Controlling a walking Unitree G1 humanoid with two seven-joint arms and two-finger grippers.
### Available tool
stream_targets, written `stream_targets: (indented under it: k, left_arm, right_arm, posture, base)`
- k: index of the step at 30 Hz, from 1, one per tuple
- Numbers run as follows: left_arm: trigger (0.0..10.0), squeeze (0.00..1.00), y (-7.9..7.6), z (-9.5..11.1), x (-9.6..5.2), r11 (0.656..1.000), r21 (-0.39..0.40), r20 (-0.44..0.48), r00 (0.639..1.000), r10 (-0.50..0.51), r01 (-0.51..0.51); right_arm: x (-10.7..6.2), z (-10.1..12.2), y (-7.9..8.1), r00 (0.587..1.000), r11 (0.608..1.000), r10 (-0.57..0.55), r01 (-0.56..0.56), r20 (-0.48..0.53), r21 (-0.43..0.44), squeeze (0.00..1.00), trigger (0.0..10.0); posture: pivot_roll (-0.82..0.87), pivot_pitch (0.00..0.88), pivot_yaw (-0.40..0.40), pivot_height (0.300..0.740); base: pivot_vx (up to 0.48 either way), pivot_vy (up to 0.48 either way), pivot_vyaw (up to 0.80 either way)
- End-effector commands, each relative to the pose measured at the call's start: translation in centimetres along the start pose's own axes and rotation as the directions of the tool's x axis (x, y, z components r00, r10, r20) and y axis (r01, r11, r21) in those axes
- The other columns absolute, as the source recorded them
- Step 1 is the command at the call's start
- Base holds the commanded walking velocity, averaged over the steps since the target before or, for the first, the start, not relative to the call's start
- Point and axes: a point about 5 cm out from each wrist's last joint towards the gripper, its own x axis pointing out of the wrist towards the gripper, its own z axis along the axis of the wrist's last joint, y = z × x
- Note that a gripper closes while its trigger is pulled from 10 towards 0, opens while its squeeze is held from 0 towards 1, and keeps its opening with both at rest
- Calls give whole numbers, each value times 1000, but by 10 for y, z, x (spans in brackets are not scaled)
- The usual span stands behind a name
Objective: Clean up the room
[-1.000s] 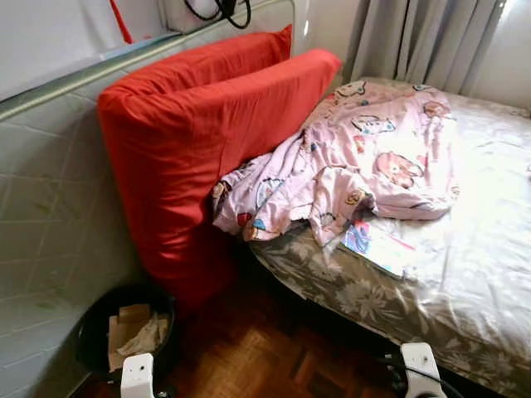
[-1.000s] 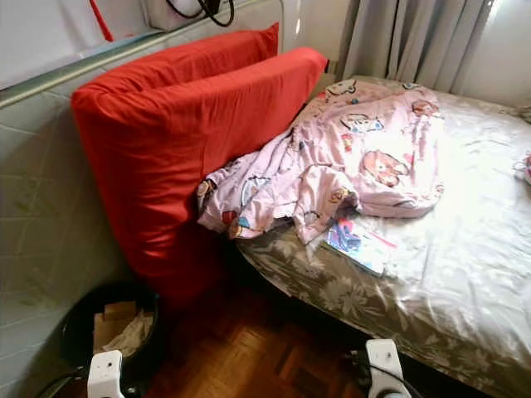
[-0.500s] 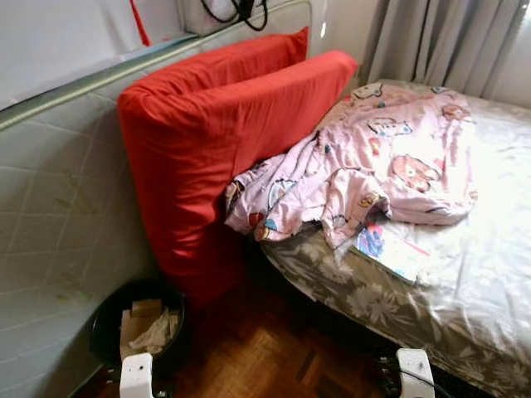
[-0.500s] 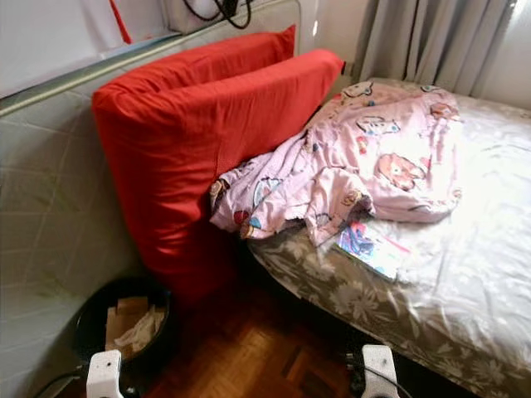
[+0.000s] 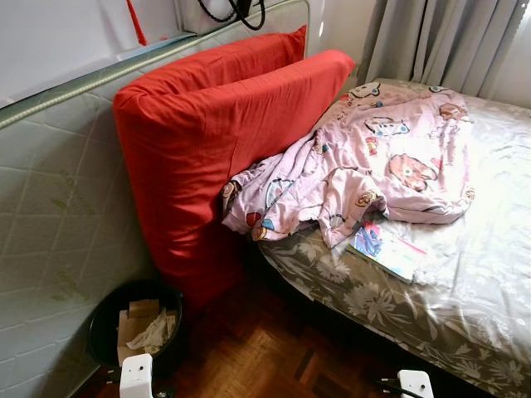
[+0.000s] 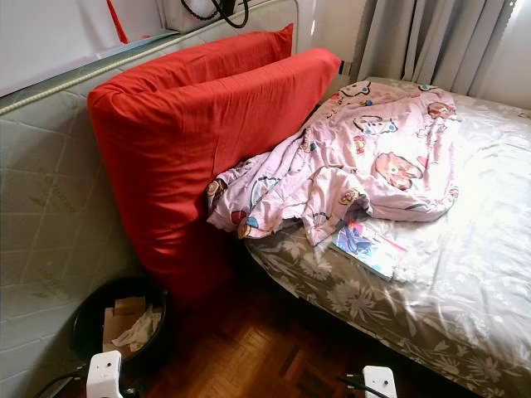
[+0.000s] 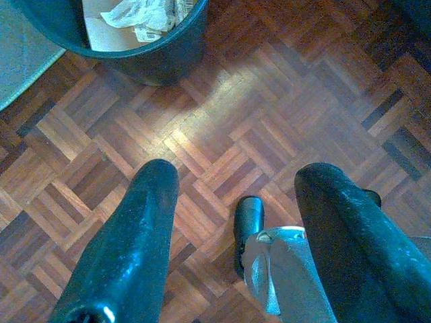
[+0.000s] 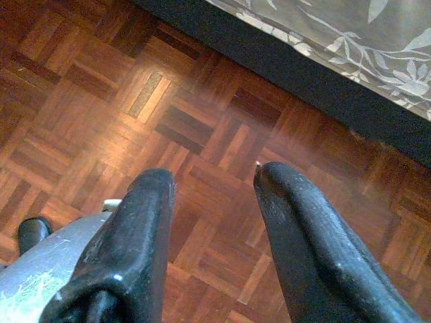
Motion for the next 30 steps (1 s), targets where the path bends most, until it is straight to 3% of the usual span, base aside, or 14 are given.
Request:
stream_targets:
  k: [1,13,17,30]
  left_arm:
    - [10000,0,2,-4,-1,1000,-10,-13,1000,8,-8]
    - [10000,0,2,-5,-1,1000,-10,-16,1000,6,-6]
    - [10000,0,2,-5,-1,1000,-11,-17,1000,6,-6]
    - [10000,0,2,-6,-1,1000,-12,-18,1000,3,-3]
  right_arm:
    - [0,1,-3,1000,1000,-6,6,6,19,0,10000]
    - [-1,1,-11,1000,999,-26,26,4,37,0,10000]
    - [-1,2,-11,1000,1000,-17,17,8,19,0,10000]
    - [-1,6,-13,1000,999,-17,16,25,38,0,10000]
  posture:
    - [58,0,19,740]
    - [59,0,18,740]
    - [59,0,18,740]
    - [59,0,17,740]
  base:
    - [0,0,0]
    - [0,0,-38]
    - [242,0,-784]
    - [248,0,0]
